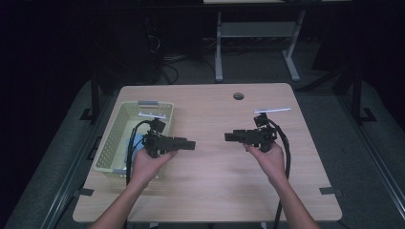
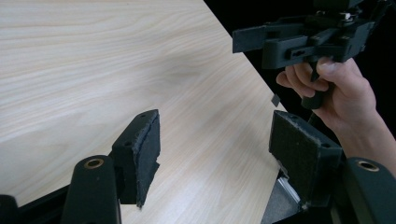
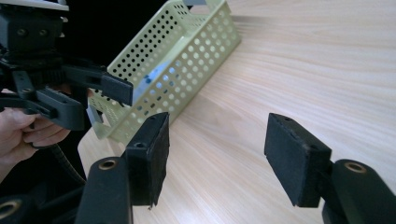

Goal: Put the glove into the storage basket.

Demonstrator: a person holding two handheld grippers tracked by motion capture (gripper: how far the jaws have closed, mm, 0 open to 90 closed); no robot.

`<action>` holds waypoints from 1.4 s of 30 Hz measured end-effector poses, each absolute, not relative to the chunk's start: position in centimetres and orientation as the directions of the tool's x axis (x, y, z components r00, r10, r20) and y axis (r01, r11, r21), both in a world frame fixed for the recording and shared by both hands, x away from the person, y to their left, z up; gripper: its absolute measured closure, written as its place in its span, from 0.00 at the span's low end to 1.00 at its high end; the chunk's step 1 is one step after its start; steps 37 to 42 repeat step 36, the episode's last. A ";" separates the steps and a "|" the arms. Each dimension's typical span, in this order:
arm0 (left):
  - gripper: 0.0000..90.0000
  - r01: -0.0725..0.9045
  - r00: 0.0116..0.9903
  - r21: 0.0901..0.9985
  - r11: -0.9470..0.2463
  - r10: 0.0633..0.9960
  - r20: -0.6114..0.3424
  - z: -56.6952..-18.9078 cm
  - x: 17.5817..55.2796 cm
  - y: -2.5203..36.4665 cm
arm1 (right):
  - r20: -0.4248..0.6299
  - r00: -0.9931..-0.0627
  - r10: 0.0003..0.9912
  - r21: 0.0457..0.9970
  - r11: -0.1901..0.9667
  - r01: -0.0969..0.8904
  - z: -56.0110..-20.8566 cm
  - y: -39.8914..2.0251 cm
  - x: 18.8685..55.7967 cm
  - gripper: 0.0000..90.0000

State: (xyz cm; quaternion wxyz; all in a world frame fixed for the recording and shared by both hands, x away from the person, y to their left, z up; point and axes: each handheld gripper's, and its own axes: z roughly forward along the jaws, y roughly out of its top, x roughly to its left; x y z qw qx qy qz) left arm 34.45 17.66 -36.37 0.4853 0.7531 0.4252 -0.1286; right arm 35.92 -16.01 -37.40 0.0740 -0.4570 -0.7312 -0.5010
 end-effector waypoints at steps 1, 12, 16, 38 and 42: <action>0.37 0.764 0.608 0.622 -0.171 0.514 -0.606 -36.4 34.4 17.5 | 0.571 -0.563 0.597 0.658 0.078 0.749 -37.6 -16.3 35.8 0.44; 0.34 0.759 0.622 0.622 -0.191 0.495 -0.607 -37.6 33.6 15.3 | 0.570 -0.539 0.620 0.644 0.071 0.762 -38.6 -18.7 34.5 0.42; 0.34 0.759 0.627 0.620 -0.201 0.485 -0.610 -38.2 33.3 14.8 | 0.569 -0.527 0.631 0.633 0.072 0.771 -39.0 -19.4 34.1 0.41; 0.31 0.759 0.640 0.620 -0.198 0.401 -0.655 -40.7 31.5 12.7 | 0.579 -0.500 0.644 0.618 0.054 0.784 -41.2 -21.8 32.0 0.37; 0.31 0.759 0.640 0.620 -0.198 0.401 -0.655 -40.7 31.5 12.7 | 0.579 -0.500 0.644 0.618 0.054 0.784 -41.2 -21.8 32.0 0.37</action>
